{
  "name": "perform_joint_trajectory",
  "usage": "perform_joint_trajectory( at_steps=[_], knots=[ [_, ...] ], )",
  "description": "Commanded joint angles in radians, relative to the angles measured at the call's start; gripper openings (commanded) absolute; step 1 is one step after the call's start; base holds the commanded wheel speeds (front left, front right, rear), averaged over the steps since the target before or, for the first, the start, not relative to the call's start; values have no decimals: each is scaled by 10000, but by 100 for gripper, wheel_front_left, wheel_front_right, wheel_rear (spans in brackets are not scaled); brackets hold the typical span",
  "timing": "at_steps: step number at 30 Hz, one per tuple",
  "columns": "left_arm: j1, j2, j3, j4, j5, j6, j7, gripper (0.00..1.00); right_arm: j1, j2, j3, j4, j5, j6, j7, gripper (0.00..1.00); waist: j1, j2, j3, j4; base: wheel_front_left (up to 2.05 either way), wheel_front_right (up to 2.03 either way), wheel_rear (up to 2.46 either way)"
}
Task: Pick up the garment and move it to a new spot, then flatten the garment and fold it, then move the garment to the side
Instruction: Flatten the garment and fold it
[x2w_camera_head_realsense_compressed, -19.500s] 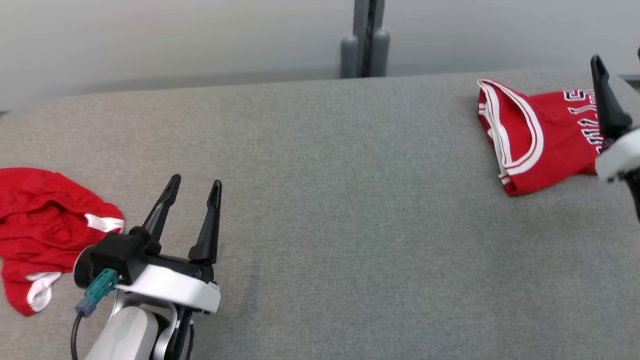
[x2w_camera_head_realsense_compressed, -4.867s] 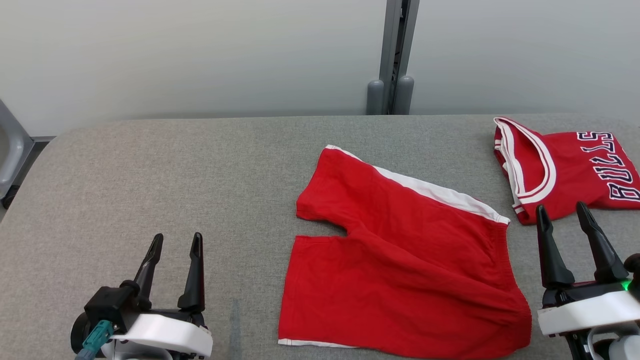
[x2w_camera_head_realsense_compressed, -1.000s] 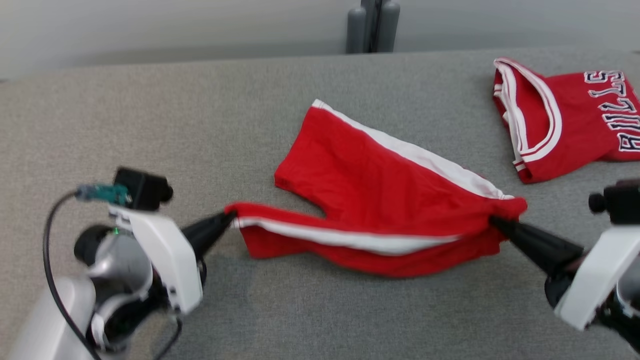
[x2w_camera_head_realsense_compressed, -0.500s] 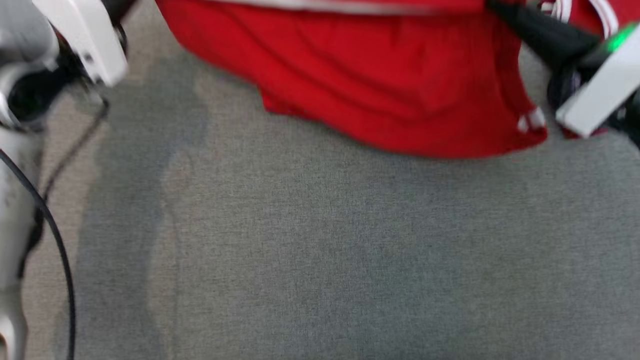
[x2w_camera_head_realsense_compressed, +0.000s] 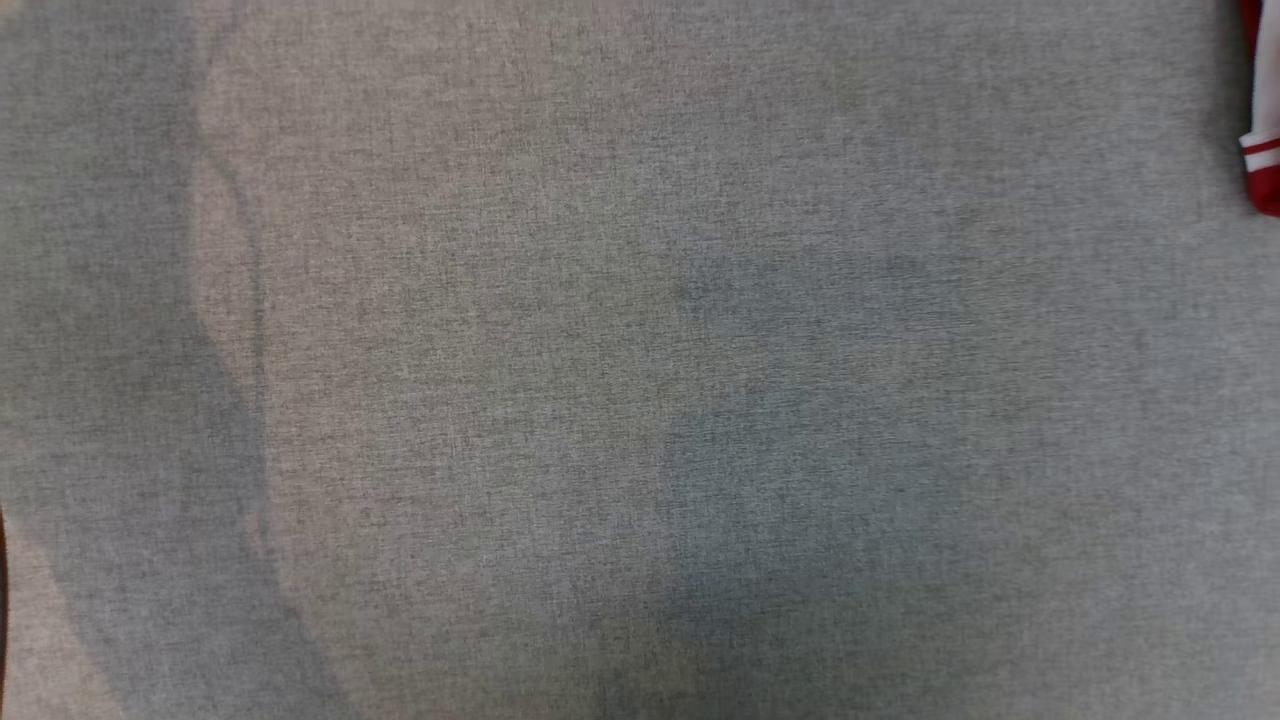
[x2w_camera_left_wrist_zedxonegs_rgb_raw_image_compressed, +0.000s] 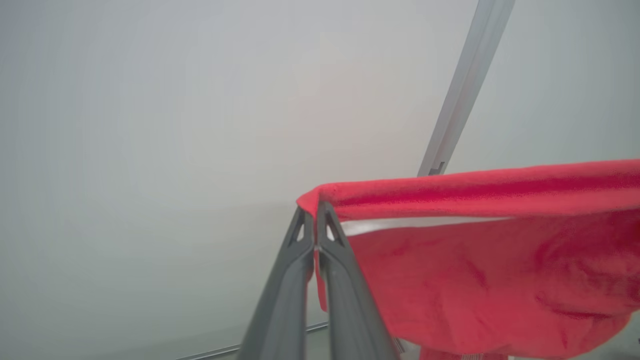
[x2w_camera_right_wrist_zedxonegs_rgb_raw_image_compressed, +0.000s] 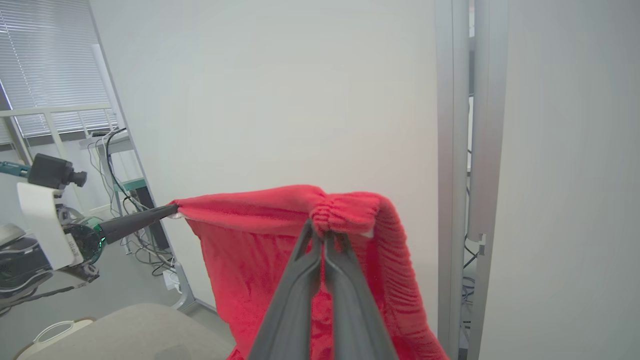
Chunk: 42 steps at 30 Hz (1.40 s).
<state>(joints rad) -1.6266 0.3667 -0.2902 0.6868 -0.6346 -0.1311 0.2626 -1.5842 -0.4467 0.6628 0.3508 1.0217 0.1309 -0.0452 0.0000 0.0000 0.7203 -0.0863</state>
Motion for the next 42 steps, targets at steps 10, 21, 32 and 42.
perform_joint_trajectory(
  at_steps=[10,21,32,42],
  knots=[
    [-184,301,-1982,623,-1713,1,-1327,0,-158,-302,1987,1180,354,3,-2110,0,0,0,-46,427,0,0,0],
    [2467,1430,-3927,-119,-3773,0,392,0,1819,-1311,5116,585,1968,3,-2041,0,0,0,-1236,541,0,0,0],
    [6241,2792,-4963,-1832,-5340,13,2023,0,3975,-1989,6120,-401,2984,2,-563,0,0,0,-3297,477,0,0,0],
    [9352,3739,-5548,-4509,-6313,750,2772,0,6513,-2746,6145,-1395,3057,3,415,0,0,0,-5091,658,0,0,0]
  ],
)
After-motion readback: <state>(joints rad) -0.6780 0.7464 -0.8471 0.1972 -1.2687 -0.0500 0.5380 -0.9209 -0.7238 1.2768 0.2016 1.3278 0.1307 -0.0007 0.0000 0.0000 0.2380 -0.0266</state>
